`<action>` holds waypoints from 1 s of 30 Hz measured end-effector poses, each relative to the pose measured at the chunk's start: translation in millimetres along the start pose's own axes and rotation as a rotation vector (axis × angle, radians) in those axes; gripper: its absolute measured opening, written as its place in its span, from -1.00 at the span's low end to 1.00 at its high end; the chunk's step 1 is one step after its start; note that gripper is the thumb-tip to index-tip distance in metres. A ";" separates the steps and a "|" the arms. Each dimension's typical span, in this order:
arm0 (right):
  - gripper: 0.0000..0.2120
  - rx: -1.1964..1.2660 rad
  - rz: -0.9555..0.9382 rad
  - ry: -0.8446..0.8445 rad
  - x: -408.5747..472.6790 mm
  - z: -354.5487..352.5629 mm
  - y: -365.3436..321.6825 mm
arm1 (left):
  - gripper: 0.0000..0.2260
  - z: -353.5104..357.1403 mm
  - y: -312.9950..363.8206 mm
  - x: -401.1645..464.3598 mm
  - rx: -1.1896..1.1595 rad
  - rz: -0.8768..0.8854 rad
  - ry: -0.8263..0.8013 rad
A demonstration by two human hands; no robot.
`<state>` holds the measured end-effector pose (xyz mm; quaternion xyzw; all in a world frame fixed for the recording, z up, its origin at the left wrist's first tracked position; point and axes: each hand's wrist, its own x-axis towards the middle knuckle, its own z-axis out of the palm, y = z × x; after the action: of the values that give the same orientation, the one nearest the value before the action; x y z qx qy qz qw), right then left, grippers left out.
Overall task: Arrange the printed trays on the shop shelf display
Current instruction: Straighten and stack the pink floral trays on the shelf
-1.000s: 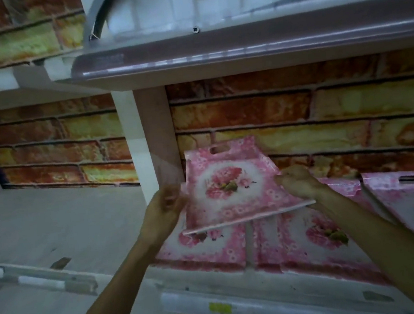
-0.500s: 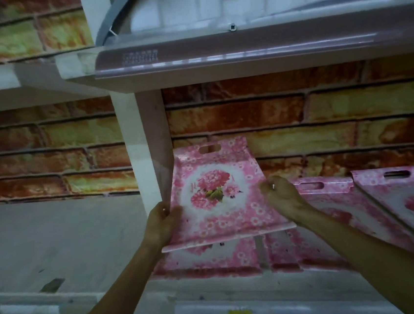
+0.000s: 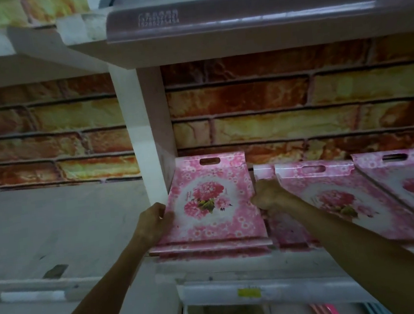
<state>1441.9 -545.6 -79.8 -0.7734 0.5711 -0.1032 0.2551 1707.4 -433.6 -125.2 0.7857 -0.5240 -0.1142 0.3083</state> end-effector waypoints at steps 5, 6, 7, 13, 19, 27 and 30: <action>-0.75 -0.083 0.054 -0.034 -1.8 10.0 -2.0 | -0.76 11.4 -1.3 0.3 0.077 0.027 0.011; -0.71 -0.099 0.049 -0.032 -1.6 11.9 -1.1 | -0.76 13.7 -0.8 0.3 0.089 0.034 0.013; -0.68 -0.115 0.045 -0.026 1.4 14.5 0.6 | -0.76 15.9 -1.5 0.7 0.103 0.037 0.013; -0.64 -0.187 0.038 -0.027 10.7 20.3 4.5 | -0.80 24.6 -8.4 5.2 0.209 0.022 -0.012; -0.77 -0.259 -0.010 -0.044 12.2 18.1 7.7 | -0.79 30.2 -10.0 6.8 0.269 0.024 -0.043; -0.78 -0.211 -0.202 0.067 1.7 -12.9 20.0 | -0.70 18.6 1.5 5.8 0.283 0.026 -0.010; -0.75 -0.094 -0.331 0.188 -14.0 -37.7 31.8 | -0.78 16.7 27.9 2.1 0.105 0.151 0.065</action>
<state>1393.9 -549.9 -62.3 -0.8548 0.4615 -0.1890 0.1437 1678.9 -448.8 -121.1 0.7622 -0.5769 -0.0376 0.2913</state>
